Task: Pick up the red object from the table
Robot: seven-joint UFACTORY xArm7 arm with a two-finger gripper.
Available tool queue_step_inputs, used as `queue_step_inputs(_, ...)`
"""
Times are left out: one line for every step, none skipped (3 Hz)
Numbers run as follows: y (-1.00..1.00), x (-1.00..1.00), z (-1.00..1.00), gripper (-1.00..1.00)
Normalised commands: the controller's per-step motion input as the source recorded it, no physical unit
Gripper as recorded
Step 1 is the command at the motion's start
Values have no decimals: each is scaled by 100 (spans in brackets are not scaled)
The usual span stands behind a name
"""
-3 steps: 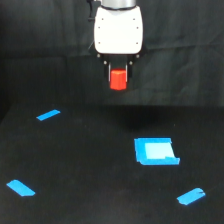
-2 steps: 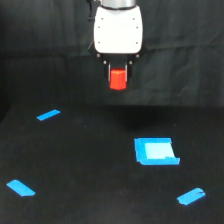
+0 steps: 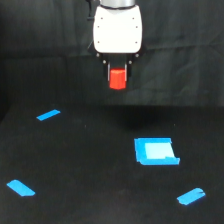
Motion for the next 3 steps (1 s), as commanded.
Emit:
queue_step_inputs(-1,-2,5,-99)
queue_step_inputs(-1,-2,5,-99)
queue_step_inputs(-1,-2,5,-99)
